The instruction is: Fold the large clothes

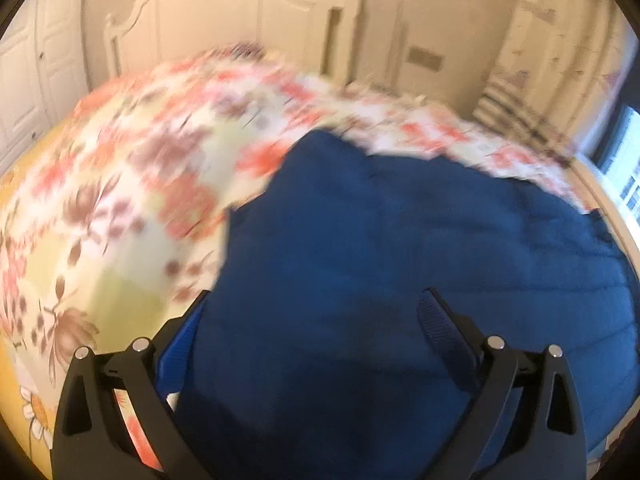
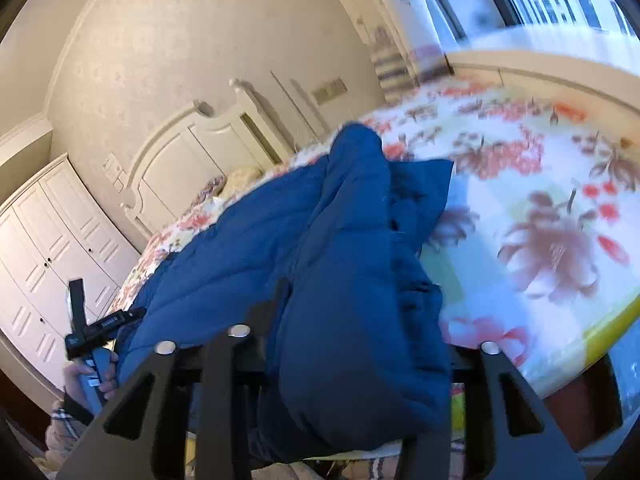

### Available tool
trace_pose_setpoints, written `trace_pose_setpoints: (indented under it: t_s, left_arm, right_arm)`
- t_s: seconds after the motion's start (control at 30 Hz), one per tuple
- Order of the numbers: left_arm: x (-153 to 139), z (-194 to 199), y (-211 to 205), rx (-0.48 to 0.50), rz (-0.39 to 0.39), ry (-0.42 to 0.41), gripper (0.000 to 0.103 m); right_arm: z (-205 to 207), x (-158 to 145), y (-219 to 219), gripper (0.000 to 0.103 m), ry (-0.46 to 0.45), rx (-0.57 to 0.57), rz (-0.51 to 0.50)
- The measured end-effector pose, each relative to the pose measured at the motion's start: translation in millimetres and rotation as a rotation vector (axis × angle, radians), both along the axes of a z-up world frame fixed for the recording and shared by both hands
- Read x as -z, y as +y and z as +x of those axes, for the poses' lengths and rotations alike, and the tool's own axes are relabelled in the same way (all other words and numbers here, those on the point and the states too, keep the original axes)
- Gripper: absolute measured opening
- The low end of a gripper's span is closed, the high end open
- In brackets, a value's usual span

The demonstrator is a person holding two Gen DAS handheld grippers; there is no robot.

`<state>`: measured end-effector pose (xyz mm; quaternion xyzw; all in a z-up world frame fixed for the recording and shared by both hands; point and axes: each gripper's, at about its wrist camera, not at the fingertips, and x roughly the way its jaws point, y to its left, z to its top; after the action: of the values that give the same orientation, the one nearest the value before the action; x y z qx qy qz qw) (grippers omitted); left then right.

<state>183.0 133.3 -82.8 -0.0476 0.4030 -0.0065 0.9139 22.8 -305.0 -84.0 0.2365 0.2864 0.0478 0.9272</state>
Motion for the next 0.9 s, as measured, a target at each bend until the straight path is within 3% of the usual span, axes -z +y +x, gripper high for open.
trace_pose_setpoints:
  t_s: [0.23, 0.3, 0.33, 0.4, 0.47, 0.5, 0.53, 0.63, 0.73, 0.77, 0.8, 0.83, 0.87, 0.9]
  left_arm:
    - [-44, -15, -51, 0.063, -0.028, -0.133, 0.100]
    - [-58, -13, -60, 0.061, 0.014, -0.204, 0.100]
    - [-66, -9, -66, 0.005, 0.100, -0.233, 0.100]
    - [-74, 4, -60, -0.107, 0.162, -0.232, 0.101]
    - [-74, 12, -38, -0.216, 0.110, -0.213, 0.100]
    - [-76, 12, -33, -0.207, 0.055, -0.218, 0.100]
    - [-79, 11, -33, -0.126, -0.020, -0.227, 0.100]
    - [-71, 11, -62, 0.050, 0.038, -0.190, 0.100]
    - [-33, 1, -102, 0.253, 0.028, -0.101, 0.100]
    - [-14, -3, -118, 0.329, 0.049, -0.042, 0.100]
    - [11, -13, -140, 0.399, 0.147, -0.009, 0.101]
    - [15, -27, -145, 0.391, 0.225, -0.106, 0.101]
    - [17, -33, -145, 0.389, 0.258, -0.133, 0.101]
    - [15, -33, -139, 0.393, 0.238, -0.107, 0.101]
  right_arm:
    - [-6, -27, 12, 0.039, -0.078, -0.018, -0.082]
    - [-3, -32, 17, 0.039, -0.087, -0.019, -0.101]
    - [-3, -34, 18, 0.039, -0.090, -0.017, -0.112]
    - [-2, -35, 19, 0.039, -0.087, -0.013, -0.119]
    - [-1, -34, 18, 0.039, -0.081, -0.011, -0.112]
    - [1, -33, 17, 0.039, -0.080, -0.009, -0.111]
    - [1, -34, 17, 0.039, -0.080, -0.008, -0.111]
    - [3, -39, 19, 0.039, -0.099, -0.006, -0.102]
    - [4, -52, 27, 0.039, -0.125, -0.018, -0.123]
    - [4, -57, 31, 0.039, -0.134, -0.024, -0.138]
    - [5, -63, 36, 0.039, -0.145, -0.036, -0.148]
    - [6, -68, 41, 0.039, -0.156, -0.055, -0.152]
    - [7, -75, 49, 0.039, -0.172, -0.065, -0.176]
    - [8, -86, 63, 0.039, -0.199, -0.083, -0.222]
